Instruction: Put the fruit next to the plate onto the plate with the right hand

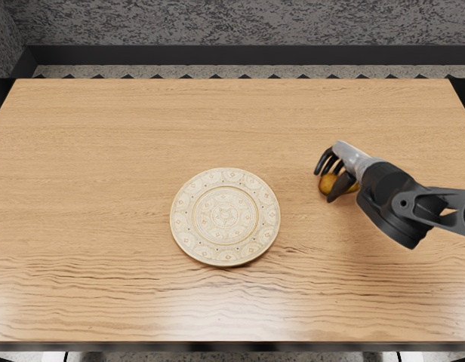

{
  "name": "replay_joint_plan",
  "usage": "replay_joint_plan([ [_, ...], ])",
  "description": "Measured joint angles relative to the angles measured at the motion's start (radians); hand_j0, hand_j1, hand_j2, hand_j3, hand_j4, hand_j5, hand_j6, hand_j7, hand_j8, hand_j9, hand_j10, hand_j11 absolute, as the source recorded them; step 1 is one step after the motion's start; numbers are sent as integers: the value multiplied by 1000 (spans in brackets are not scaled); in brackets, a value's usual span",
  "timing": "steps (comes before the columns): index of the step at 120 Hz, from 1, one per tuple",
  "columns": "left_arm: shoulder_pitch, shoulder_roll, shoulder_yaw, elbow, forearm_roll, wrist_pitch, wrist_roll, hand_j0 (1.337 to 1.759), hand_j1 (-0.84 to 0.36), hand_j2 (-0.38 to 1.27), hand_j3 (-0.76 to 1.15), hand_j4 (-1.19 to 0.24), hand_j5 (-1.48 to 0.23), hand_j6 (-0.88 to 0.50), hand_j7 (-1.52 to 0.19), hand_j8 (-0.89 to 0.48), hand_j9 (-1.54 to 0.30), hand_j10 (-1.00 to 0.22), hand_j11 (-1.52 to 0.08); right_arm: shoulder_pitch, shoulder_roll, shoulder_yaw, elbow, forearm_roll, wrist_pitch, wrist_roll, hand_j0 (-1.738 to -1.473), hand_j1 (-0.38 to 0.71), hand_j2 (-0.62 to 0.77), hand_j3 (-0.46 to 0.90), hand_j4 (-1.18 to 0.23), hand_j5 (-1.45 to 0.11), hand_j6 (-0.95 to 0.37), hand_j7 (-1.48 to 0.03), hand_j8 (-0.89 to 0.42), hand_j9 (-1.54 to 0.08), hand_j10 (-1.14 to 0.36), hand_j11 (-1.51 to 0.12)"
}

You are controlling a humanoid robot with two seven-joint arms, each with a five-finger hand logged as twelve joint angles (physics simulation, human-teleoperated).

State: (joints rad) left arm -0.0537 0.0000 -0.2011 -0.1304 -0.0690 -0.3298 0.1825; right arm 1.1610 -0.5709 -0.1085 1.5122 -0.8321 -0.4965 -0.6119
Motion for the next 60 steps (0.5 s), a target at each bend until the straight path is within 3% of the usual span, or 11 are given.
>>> replay_joint_plan([
  [60,3,0,0,1,3,0,0,1658,332,3,0,-14,-18,-14,-18,-14,-18,-14,-18,41,20,115,53,82,36,-1,-1654,228,232,0,-734,-977,-542,-963,-471,-973,-523,-976],
])
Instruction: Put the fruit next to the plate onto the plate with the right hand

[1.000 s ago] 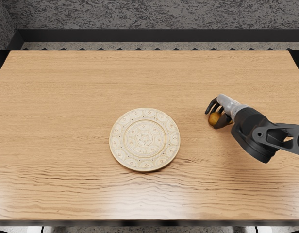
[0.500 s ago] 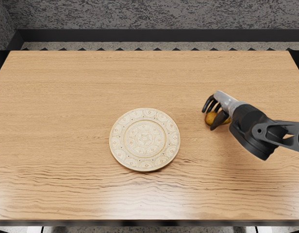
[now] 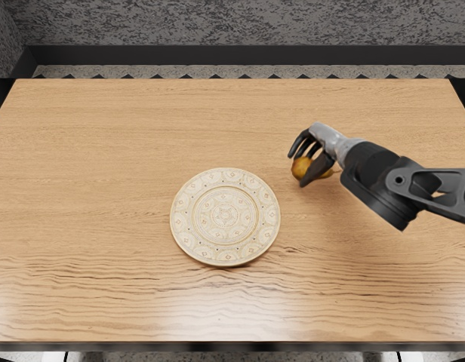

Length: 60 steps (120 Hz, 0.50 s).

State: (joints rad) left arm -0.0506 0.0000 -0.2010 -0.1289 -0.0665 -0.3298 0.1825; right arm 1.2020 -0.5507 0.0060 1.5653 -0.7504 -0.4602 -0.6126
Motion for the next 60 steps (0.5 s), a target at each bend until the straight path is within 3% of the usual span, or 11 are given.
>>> replay_joint_plan([
  [60,3,0,0,3,0,0,0,1658,332,3,0,-14,-18,-14,-18,-14,-18,-14,-18,66,129,57,-3,97,12,1,-1656,295,300,0,-720,-1004,-484,-964,-415,-999,-445,-977],
])
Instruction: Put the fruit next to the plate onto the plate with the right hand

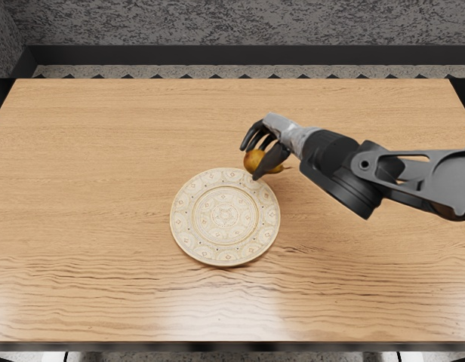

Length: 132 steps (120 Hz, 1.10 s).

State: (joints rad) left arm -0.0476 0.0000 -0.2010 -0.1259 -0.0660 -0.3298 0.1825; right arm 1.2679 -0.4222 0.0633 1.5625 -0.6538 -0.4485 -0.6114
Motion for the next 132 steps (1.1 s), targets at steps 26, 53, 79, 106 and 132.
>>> replay_joint_plan([
  [26,0,0,0,0,0,0,0,1658,332,2,0,-14,-18,-14,-18,-14,-18,-14,-18,28,60,2,-6,23,-3,-1,-1657,326,386,0,-727,-1007,-498,-970,-406,-986,-502,-965],
  [53,0,0,0,1,0,0,0,1658,332,2,0,-14,-18,-14,-18,-14,-18,-14,-18,38,110,24,-7,32,1,-1,-1658,342,451,0,-737,-1027,-504,-986,-420,-995,-589,-982],
  [79,0,0,0,1,0,0,0,1658,332,3,0,-14,-18,-14,-18,-14,-18,-14,-18,49,137,28,-8,40,0,0,-1657,290,406,0,-752,-1047,-540,-1005,-456,-1036,-624,-1030],
  [106,0,0,0,1,0,0,0,1658,332,3,0,-14,-18,-14,-18,-14,-18,-14,-18,50,150,38,-13,46,9,0,-1657,171,314,0,-628,-877,-443,-841,-377,-870,-517,-867],
  [132,0,0,0,1,0,0,0,1658,332,3,0,-14,-18,-14,-18,-14,-18,-14,-18,59,158,62,-28,86,47,1,-1658,-169,109,0,-218,-303,-154,-291,-131,-301,-179,-300],
])
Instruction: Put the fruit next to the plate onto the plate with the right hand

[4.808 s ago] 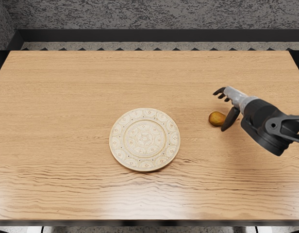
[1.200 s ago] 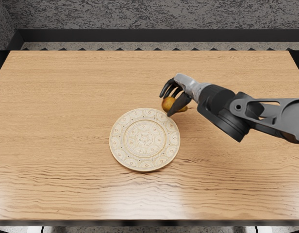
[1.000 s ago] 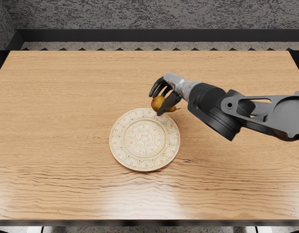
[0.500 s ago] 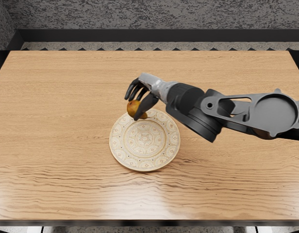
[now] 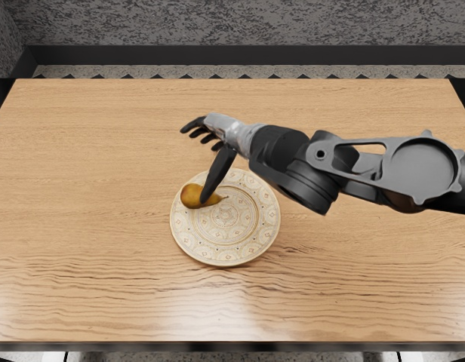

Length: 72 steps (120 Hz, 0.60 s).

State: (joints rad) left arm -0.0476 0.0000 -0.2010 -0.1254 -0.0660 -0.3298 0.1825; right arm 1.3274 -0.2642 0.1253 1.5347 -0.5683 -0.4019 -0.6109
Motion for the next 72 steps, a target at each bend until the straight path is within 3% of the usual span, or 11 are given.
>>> replay_joint_plan([
  [20,1,0,0,1,0,0,0,1658,332,3,0,-14,-18,-14,-18,-14,-18,-14,-18,-19,-6,44,0,31,0,0,-1658,-270,49,0,-96,-134,-69,-129,-58,-133,-80,-133],
  [47,2,0,0,1,0,0,0,1658,332,3,0,-14,-18,-14,-18,-14,-18,-14,-18,-115,12,183,25,94,41,0,-1658,-323,16,0,-32,-45,-23,-43,-20,-44,-27,-44],
  [72,1,0,0,1,0,0,0,1658,332,3,0,-14,-18,-14,-18,-14,-18,-14,-18,-283,34,427,41,341,412,0,-1658,-340,6,0,-12,-16,-9,-15,-7,-16,-10,-16],
])
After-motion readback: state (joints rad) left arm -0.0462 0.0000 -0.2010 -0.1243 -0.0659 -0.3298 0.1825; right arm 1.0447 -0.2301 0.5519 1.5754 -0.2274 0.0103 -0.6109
